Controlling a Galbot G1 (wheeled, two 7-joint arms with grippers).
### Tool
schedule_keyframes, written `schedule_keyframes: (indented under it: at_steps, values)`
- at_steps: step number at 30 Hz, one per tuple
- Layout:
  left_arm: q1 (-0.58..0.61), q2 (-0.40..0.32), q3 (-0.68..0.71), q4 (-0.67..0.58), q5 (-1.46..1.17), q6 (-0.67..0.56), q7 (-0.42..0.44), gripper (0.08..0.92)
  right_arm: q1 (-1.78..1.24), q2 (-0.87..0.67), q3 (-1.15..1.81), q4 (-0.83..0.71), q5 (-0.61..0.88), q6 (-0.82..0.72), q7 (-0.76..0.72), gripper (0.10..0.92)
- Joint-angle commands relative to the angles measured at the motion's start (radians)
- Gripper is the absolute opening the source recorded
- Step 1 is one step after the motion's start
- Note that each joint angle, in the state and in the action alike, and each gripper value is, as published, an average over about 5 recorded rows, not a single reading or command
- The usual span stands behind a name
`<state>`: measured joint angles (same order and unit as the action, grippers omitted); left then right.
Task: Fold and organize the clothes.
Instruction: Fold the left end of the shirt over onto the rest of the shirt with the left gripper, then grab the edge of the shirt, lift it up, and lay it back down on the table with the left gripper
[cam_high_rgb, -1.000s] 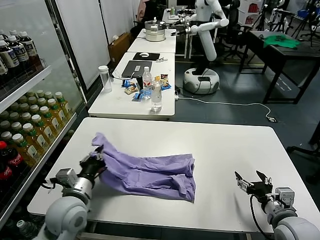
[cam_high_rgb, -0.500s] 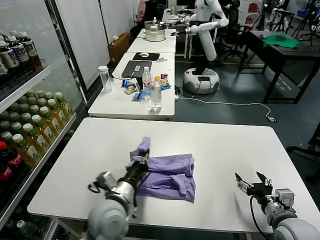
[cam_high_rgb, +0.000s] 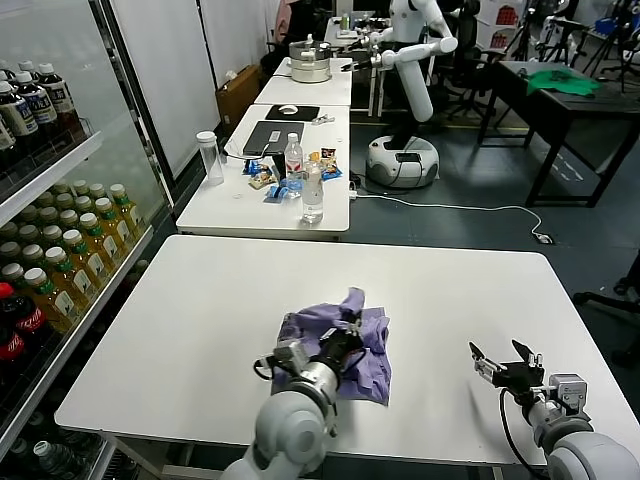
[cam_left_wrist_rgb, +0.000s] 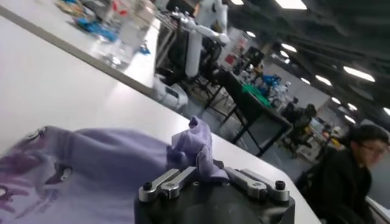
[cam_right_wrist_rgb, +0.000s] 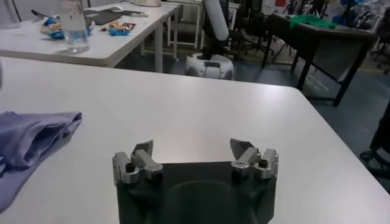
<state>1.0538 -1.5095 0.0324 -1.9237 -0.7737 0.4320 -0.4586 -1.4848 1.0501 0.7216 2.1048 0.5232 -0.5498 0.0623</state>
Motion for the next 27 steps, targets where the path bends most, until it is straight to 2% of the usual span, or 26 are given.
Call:
schedule_keyframes:
  at_steps: [1,10,15,21,24,27]
  values:
    - [-0.037,-0.067,0.096,0.079,0.130,-0.001,0.035,0.174,0.010,-0.002,-0.004,-0.010,0.001,0.002,0.000,0.823]
    - [0.008,-0.032,0.063,0.007,0.263,-0.006,0.070,0.430,0.026,0.004,-0.021,-0.020,-0.001,0.004,0.001,0.823]
    - [0.068,0.068,-0.079,-0.062,0.348,-0.023,0.066,0.577,0.035,0.007,-0.025,-0.028,-0.002,0.008,-0.001,0.823]
    - [0.121,0.199,-0.166,0.006,0.566,-0.066,0.034,0.749,0.047,0.009,-0.032,-0.036,-0.005,0.012,-0.002,0.823]
    - [0.138,0.223,-0.171,0.039,0.599,-0.052,0.023,0.806,0.050,0.011,-0.036,-0.038,-0.008,0.012,-0.001,0.823]
    - [0.146,0.218,-0.159,0.064,0.630,-0.017,0.022,0.820,0.052,0.014,-0.038,-0.040,-0.013,0.012,-0.001,0.823]
